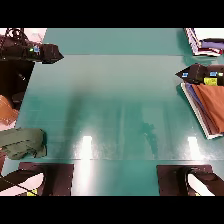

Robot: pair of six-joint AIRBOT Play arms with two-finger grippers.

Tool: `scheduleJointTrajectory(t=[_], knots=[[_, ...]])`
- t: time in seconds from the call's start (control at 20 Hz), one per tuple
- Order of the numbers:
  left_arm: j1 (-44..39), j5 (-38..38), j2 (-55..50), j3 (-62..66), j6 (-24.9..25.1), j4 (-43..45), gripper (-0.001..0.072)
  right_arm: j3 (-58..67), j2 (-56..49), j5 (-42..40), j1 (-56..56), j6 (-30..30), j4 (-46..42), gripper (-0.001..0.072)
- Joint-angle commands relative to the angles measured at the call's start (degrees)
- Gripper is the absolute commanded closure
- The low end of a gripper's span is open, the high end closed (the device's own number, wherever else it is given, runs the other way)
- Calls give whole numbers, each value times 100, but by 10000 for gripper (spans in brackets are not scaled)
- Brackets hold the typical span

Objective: Fold the shirts.

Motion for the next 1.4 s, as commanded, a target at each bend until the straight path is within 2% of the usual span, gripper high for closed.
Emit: scheduleJointTrajectory(t=[0.0,0.55,0.7,0.75,0.95,1.1,1.25,1.3,1.35], knots=[[0,4,-2,2,2,2,671,4,2,-7,11,2,2,691],[0,13,-2,2,-15,-2,671,4,2,-2,11,4,4,691],[0,378,0,7,-24,-31,671,4,4,-2,11,4,7,691],[48,295,11,44,-26,4,671,7,4,-4,11,4,7,691],[562,-922,511,-101,-28,415,672,7,7,-13,11,4,2,691],[1099,-1207,1620,-1141,-164,1303,671,4,4,-9,11,2,2,690],[1639,-1930,2588,-2369,-339,2332,668,4,7,-11,11,2,-2,691],[1777,-2192,2785,-2723,-348,2677,480,4,7,-13,11,2,-2,691],[1878,-2347,2916,-3027,-468,2907,153,4,4,-17,11,0,-4,690]])
